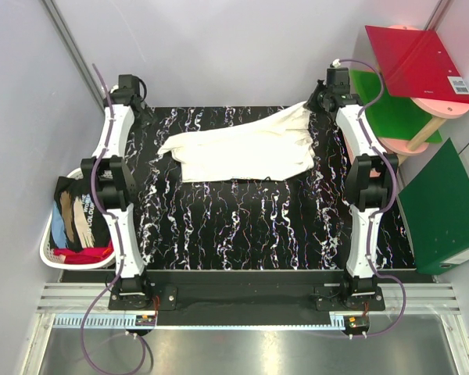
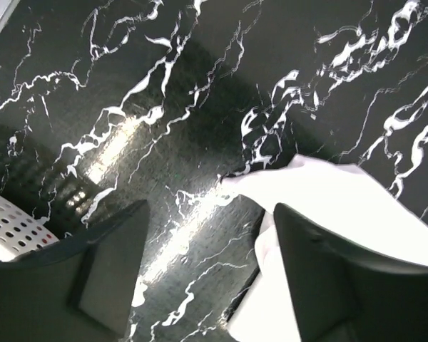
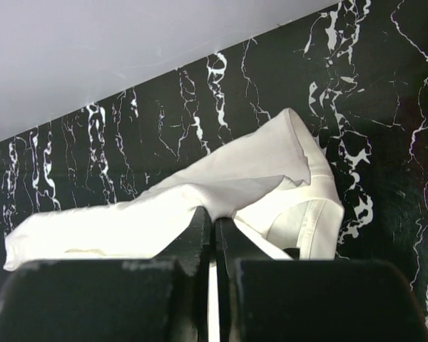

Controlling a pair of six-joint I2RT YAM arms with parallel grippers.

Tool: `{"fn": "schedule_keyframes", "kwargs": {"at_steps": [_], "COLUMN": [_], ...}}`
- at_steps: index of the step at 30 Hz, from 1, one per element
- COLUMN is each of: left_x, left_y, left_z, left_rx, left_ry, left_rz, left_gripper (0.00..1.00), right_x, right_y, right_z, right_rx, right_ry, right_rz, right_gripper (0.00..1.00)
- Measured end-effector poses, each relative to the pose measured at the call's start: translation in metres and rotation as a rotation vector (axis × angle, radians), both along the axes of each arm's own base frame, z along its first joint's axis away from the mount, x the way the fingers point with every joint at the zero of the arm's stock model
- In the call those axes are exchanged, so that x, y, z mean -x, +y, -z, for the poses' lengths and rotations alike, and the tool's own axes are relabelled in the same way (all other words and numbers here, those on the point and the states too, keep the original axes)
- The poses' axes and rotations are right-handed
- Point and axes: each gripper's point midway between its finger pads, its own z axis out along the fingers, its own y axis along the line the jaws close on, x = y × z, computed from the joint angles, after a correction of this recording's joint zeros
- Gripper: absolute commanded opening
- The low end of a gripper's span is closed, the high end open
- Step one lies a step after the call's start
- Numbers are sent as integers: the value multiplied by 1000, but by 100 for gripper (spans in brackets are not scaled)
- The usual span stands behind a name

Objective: Fold and stack the t-shirts
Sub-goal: Flatten out the tshirt

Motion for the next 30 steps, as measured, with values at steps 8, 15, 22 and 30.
{"fn": "schedule_keyframes", "kwargs": {"at_steps": [8, 15, 22, 30], "left_x": [11, 20, 10, 6], "left_y": [-12, -38, -45, -44], "left_z": [66, 117, 112, 114], "left_rx": [119, 279, 336, 342], "left_ry": [132, 223, 174, 161], "left_rz": [52, 93, 111, 96], "left_gripper": [89, 88, 87, 78], "right_x": [12, 16, 16, 13], "right_y": [3, 5, 13, 18], "right_z": [9, 15, 9, -2], "right_rx": [16, 26, 30, 34], "right_ry": [31, 49, 42, 13], "right_rz": [-12, -19, -34, -47], "right_gripper": [0, 0, 0, 0]}}
